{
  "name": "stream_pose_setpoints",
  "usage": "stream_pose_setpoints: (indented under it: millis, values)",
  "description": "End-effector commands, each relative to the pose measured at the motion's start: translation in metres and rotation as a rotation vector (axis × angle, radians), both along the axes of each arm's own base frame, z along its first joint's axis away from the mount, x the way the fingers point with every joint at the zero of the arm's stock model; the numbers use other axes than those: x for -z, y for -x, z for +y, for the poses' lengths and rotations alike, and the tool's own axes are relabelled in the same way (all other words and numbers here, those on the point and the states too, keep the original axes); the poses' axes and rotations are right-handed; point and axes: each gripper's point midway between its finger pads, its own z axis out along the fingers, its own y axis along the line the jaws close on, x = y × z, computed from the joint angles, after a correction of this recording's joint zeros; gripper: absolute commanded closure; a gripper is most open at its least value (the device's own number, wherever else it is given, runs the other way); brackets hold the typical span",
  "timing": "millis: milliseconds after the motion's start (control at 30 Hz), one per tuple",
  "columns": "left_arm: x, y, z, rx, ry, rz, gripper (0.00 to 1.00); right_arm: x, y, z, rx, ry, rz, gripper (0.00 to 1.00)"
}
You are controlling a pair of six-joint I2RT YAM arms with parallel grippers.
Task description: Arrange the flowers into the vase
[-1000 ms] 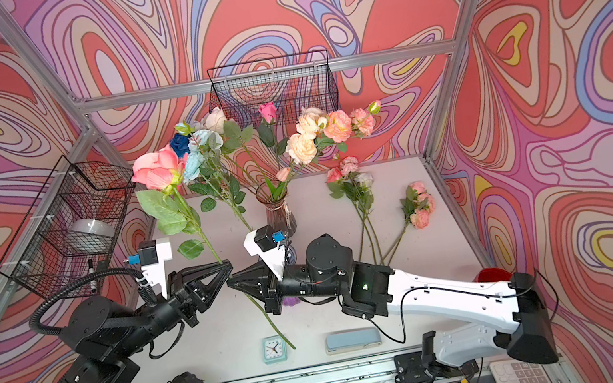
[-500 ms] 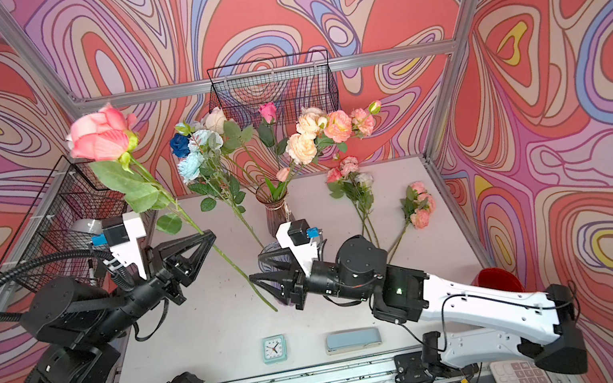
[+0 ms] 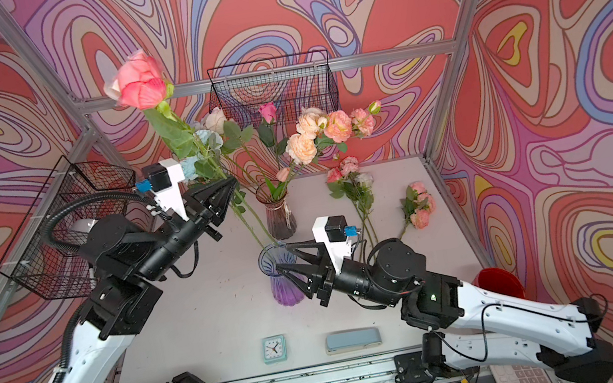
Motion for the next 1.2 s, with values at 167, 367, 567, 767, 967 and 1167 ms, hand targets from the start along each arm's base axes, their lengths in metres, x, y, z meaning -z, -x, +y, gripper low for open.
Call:
stream_pose_setpoints:
  millis: [167, 367, 567, 767, 967, 1167]
  values:
    - [0.076, -0.027, -0.01, -0.049, -0.024, 0.11, 1.0, 0.009, -0.003, -0.016, 0.057, 0.011, 0.008, 0.49]
    - [0.125, -0.029, -0.007, -0.066, -0.052, 0.264, 0.95, 0.018, -0.008, -0.014, 0.081, 0.032, 0.017, 0.48]
    - [0.129, -0.023, 0.0, -0.093, -0.082, 0.337, 0.39, 0.026, -0.016, -0.013, 0.118, 0.038, 0.042, 0.45]
    - [0.091, 0.002, 0.012, -0.06, 0.004, 0.31, 0.2, 0.035, -0.023, -0.014, 0.157, 0.049, 0.072, 0.44]
    - [0.049, 0.046, 0.029, 0.045, 0.154, 0.265, 0.11, 0.064, -0.041, -0.021, 0.271, 0.085, 0.165, 0.44]
    - [0.071, 0.073, 0.048, 0.07, 0.236, 0.312, 0.01, 0.128, -0.078, -0.055, 0.587, 0.189, 0.355, 0.45]
